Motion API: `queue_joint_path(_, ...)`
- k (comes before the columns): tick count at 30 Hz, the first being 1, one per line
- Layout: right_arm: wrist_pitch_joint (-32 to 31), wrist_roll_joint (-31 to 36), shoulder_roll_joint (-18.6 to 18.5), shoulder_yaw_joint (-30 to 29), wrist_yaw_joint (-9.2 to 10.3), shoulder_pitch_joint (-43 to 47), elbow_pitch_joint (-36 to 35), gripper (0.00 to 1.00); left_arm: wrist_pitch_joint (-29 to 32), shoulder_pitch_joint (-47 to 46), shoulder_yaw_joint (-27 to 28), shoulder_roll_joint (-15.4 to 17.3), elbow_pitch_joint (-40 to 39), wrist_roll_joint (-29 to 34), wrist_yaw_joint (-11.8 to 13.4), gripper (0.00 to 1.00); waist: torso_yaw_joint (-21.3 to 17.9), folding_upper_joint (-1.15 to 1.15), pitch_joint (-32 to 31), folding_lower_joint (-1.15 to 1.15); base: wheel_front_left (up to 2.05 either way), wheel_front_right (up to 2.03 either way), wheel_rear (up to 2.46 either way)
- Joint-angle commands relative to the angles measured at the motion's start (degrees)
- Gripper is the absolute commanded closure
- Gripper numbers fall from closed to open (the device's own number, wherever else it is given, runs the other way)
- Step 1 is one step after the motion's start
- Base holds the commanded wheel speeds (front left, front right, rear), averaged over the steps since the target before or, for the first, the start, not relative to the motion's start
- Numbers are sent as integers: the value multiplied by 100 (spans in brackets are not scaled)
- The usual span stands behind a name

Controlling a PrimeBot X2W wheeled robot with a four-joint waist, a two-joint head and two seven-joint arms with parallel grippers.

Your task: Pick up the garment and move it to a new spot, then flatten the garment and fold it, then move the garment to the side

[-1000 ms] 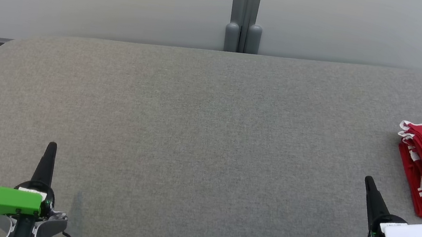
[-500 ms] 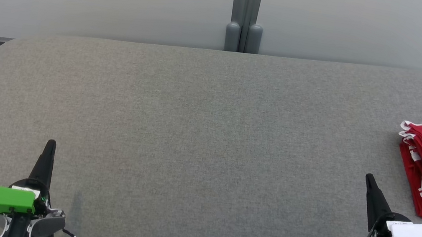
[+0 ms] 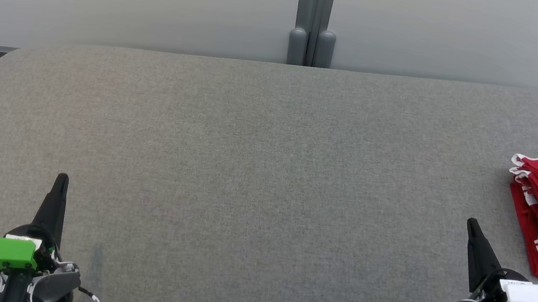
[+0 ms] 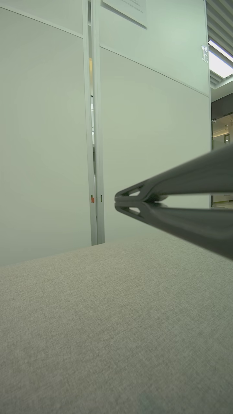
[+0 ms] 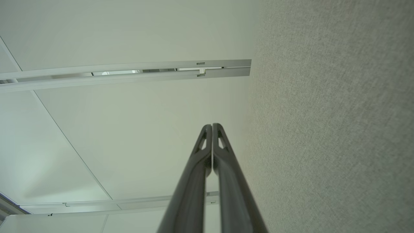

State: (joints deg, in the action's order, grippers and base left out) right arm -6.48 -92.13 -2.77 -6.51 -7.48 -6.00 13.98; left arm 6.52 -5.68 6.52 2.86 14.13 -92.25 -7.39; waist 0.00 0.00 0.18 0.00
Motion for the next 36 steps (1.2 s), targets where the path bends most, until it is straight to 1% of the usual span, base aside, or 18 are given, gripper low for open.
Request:
queue_joint_path(1,-22,-43,-19,-13,-2,-42,13,100,23,-98,18,2,-19,-23,-22,100,0,0,0,0,0,0,0)
queue_joint_path(36,-20,-45,-19,-10,-2,-40,11,100,22,-84,15,3,-17,-24,-22,100,0,0,0,0,0,0,0)
